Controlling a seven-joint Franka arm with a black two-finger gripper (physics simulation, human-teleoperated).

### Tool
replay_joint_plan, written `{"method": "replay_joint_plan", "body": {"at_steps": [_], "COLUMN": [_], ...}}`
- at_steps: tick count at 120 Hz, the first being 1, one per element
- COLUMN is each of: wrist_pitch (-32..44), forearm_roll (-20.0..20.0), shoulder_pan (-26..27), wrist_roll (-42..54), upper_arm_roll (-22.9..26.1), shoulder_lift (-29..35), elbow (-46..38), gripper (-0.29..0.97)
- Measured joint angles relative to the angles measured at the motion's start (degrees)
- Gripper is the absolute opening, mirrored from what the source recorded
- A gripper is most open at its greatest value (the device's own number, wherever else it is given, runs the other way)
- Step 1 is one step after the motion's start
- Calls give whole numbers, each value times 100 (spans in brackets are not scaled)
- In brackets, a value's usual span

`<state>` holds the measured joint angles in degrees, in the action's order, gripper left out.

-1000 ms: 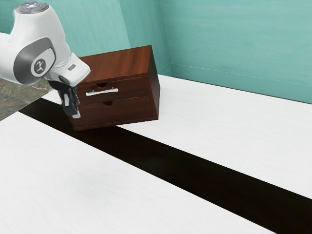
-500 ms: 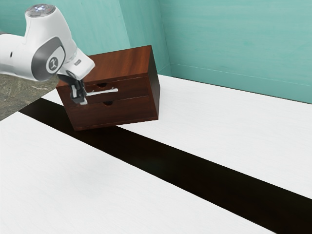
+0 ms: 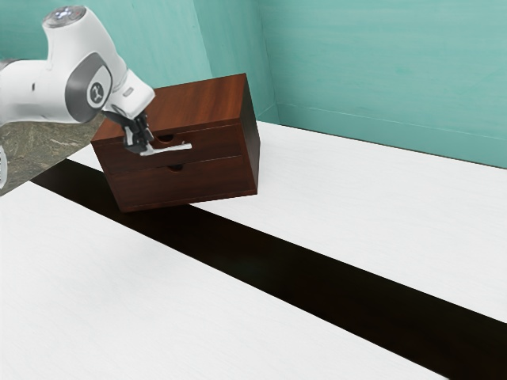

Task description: Pull the drawer handle with one arm to open the drawer

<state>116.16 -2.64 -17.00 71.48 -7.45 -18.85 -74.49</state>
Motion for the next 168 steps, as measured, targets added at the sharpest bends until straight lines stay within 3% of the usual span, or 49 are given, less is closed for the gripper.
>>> {"method": "replay_joint_plan", "body": {"at_steps": [78,94,116,168], "wrist_pitch": [249,314,724,1708], "forearm_roll": [130,231,259,234], "shoulder_pan": [-183,-159,307,652], "wrist_roll": [834,932,1037,1154], "upper_arm_roll": [11,3,-444,-499], "shoulder_lift": [-534,-583,13,1494], "elbow": [298,266,-734,-2802], "gripper": [14,5,-5,-10]}}
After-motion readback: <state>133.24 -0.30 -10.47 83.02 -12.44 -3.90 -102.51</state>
